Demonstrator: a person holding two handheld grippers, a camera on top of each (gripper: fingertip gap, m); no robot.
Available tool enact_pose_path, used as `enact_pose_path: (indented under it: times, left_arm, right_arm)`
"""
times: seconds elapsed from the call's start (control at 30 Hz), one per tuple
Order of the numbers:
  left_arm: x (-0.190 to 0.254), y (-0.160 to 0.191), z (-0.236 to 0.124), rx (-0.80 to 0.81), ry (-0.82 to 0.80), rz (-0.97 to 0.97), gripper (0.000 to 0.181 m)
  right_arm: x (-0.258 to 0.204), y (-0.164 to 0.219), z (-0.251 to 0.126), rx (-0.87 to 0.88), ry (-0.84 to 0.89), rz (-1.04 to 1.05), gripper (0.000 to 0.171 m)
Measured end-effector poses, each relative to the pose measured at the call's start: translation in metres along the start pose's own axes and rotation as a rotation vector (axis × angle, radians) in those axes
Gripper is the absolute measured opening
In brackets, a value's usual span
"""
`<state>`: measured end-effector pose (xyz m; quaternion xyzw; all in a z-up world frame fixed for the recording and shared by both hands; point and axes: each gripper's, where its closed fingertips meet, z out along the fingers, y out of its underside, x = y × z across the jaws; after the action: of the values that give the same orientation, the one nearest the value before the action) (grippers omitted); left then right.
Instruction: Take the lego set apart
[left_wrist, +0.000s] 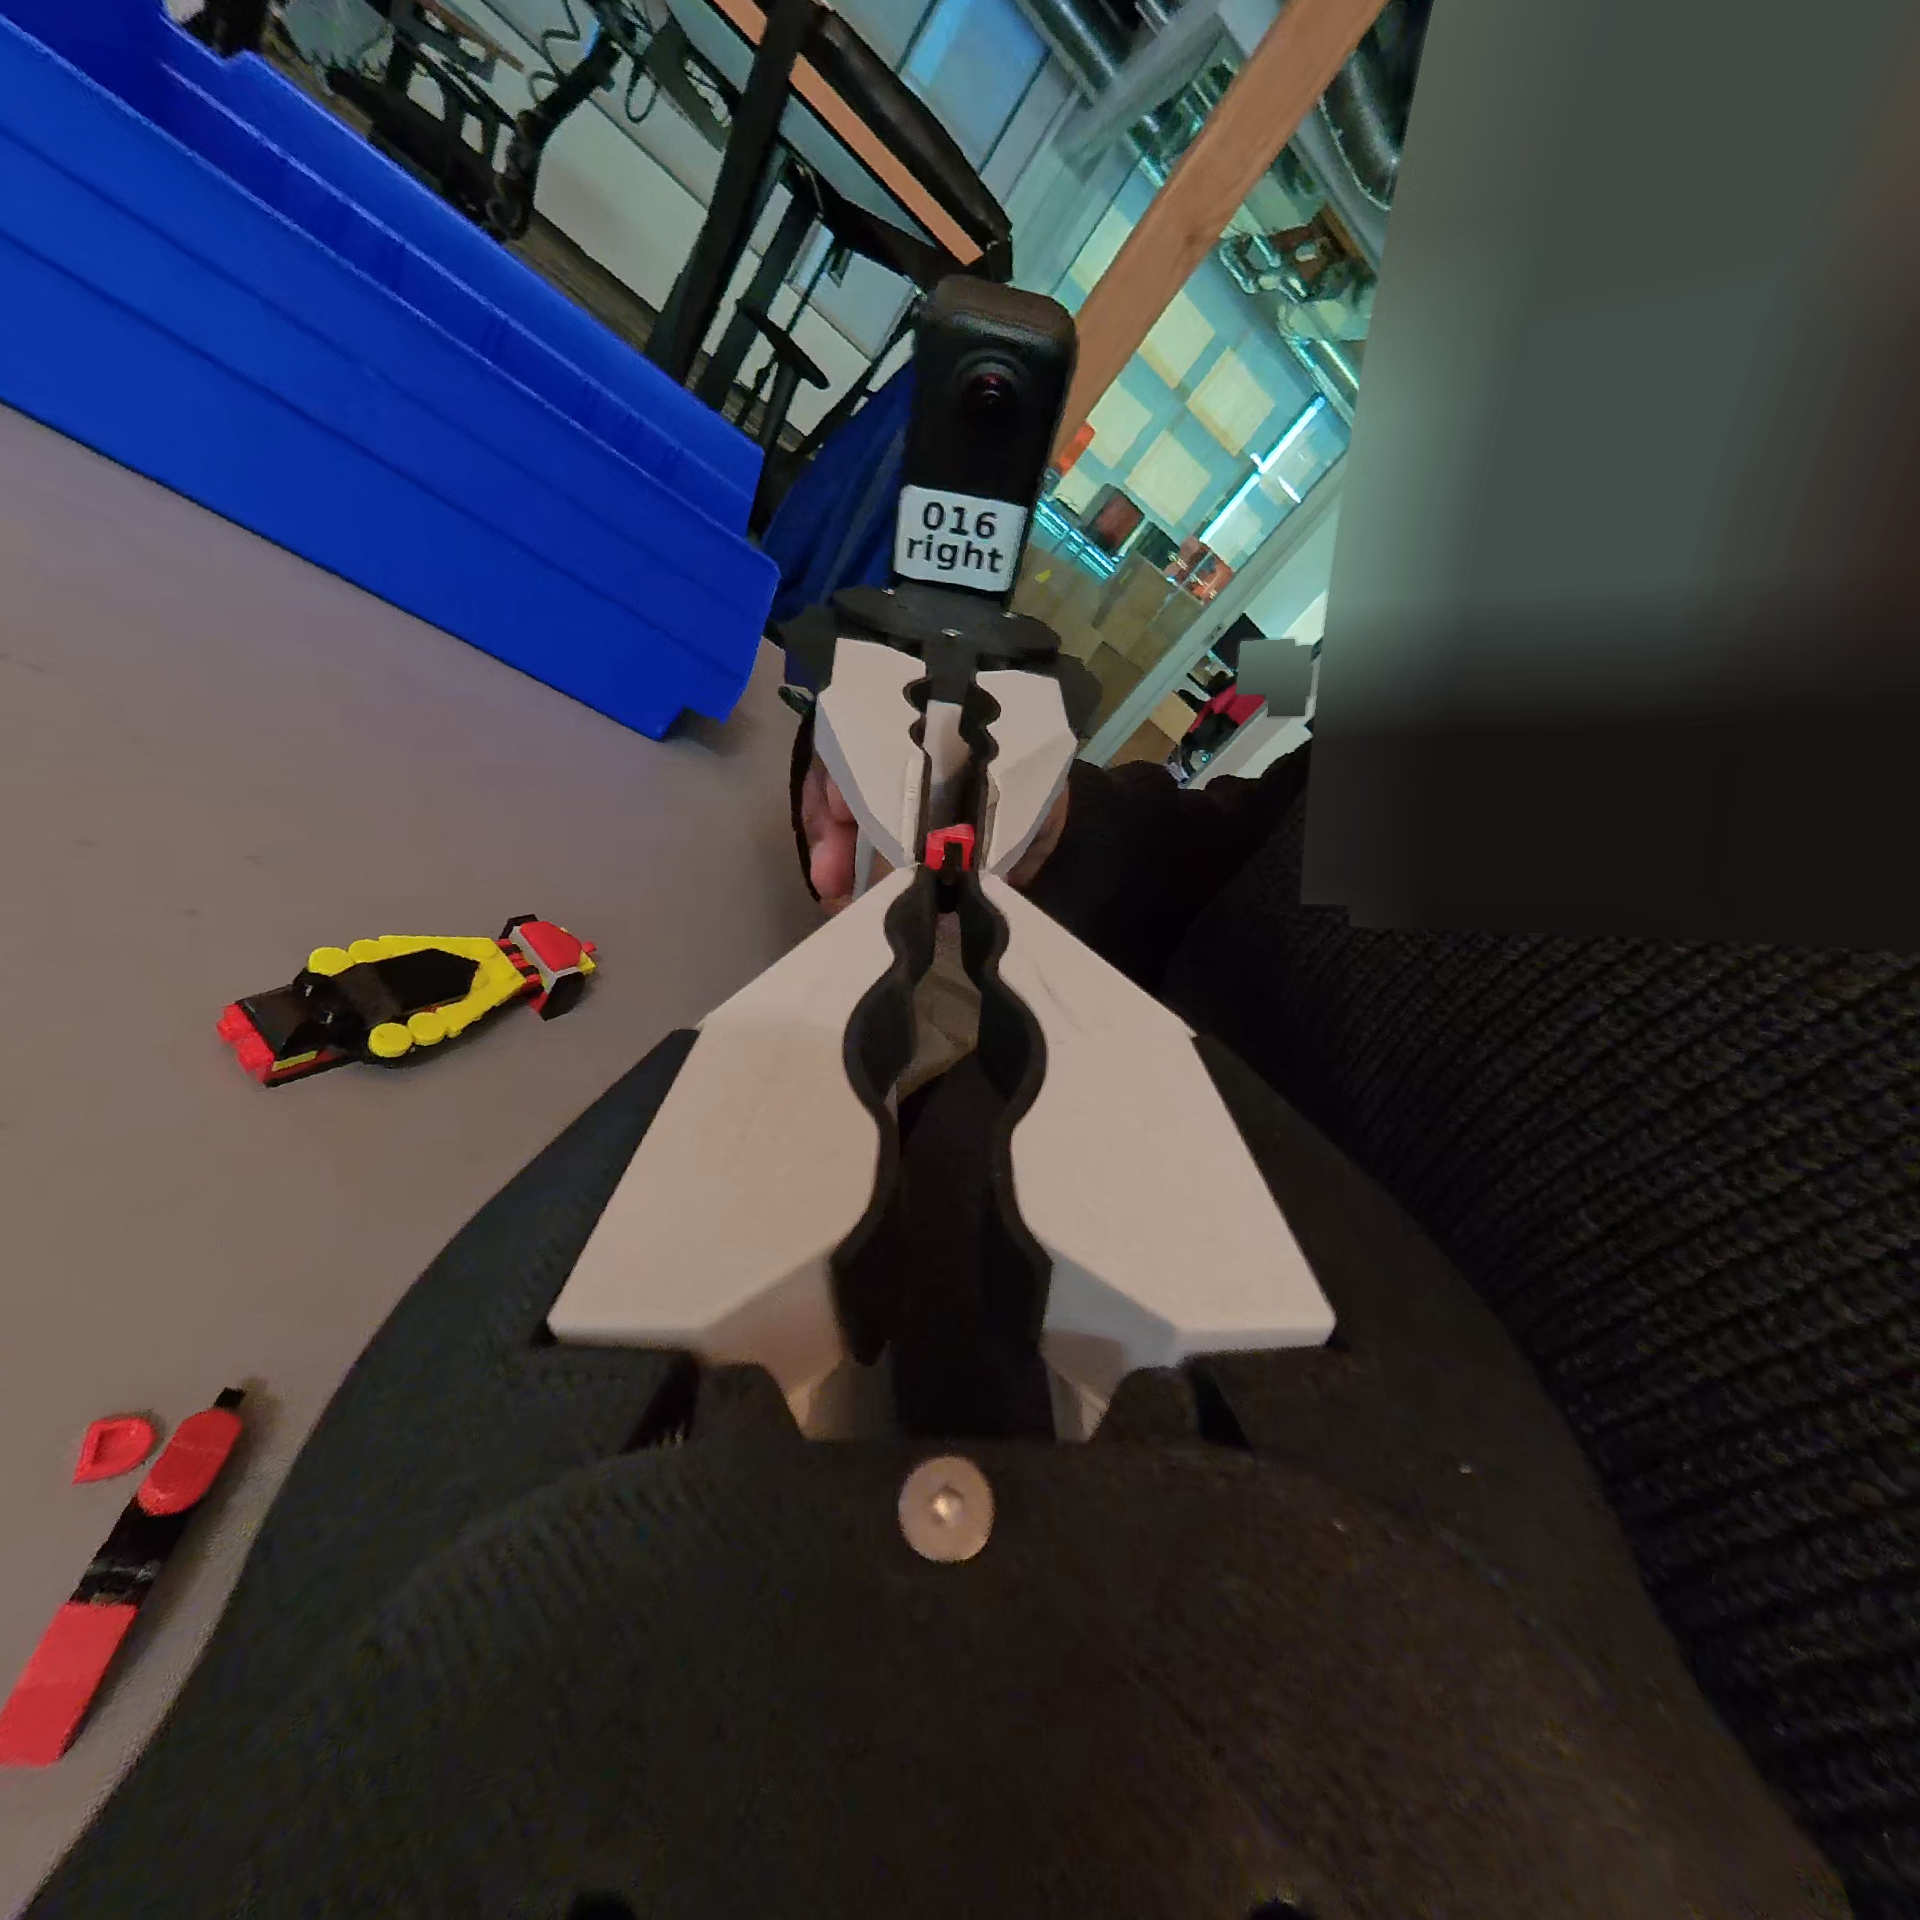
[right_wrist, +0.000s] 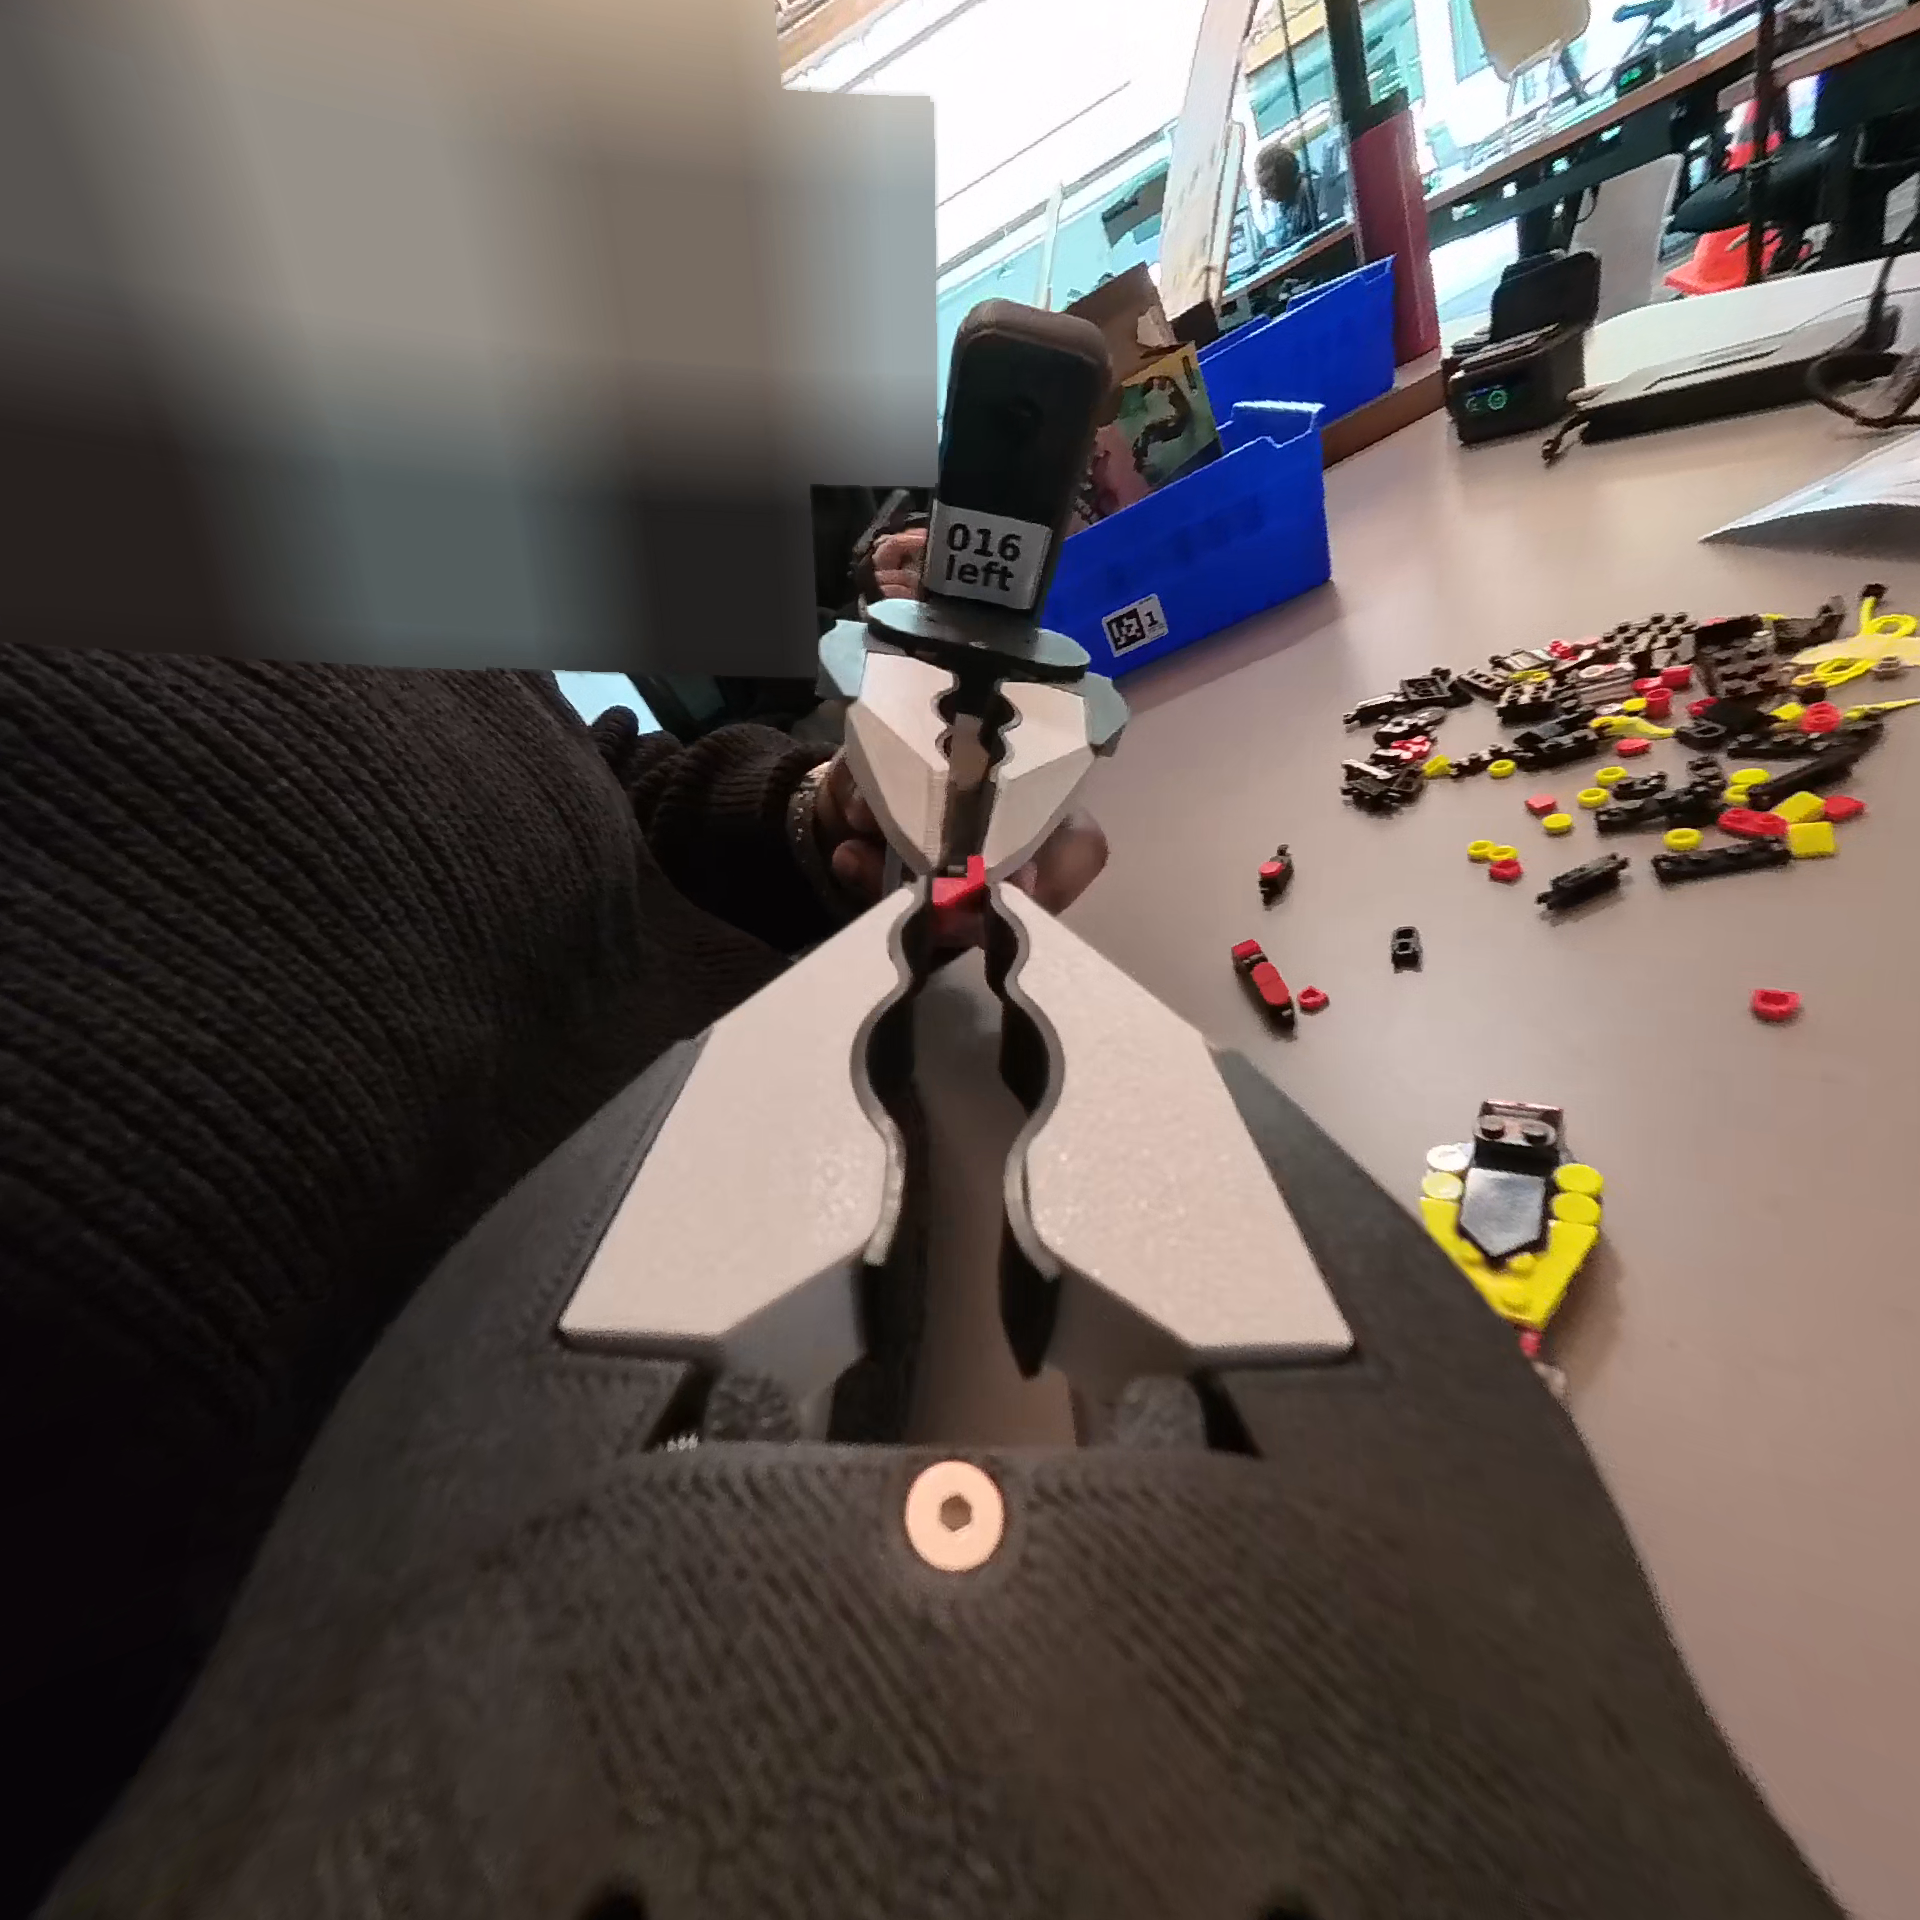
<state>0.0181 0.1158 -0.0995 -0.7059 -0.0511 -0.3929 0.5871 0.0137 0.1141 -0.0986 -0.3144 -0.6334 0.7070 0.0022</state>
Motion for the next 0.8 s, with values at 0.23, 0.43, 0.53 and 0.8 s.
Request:
enact_pose_path:
  times: [0.23, 0.43, 0.53, 0.8]
  left_arm:
    - [0.004, 0.002, -0.001, -0.024, -0.001, 0.035, 0.003]
    - [0.005, 0.010, 0.000, -0.085, -0.017, 0.094, 0.003]
    - [0.006, 0.013, -0.002, -0.101, 0.006, 0.075, 0.003]
    - [-0.002, -0.009, -0.016, 0.024, 0.028, -0.025, 0.003]
  right_arm:
    - [-0.004, 0.001, 0.001, -0.028, -0.046, 0.148, 0.008]
    - [0.001, 0.010, 0.001, -0.059, -0.033, 0.203, 0.008]
    - [0.000, 0.013, 0.003, -0.064, -0.053, 0.229, 0.008]
    - [0.007, -0.002, -0.005, 0.011, -0.011, 0.210, 0.008]
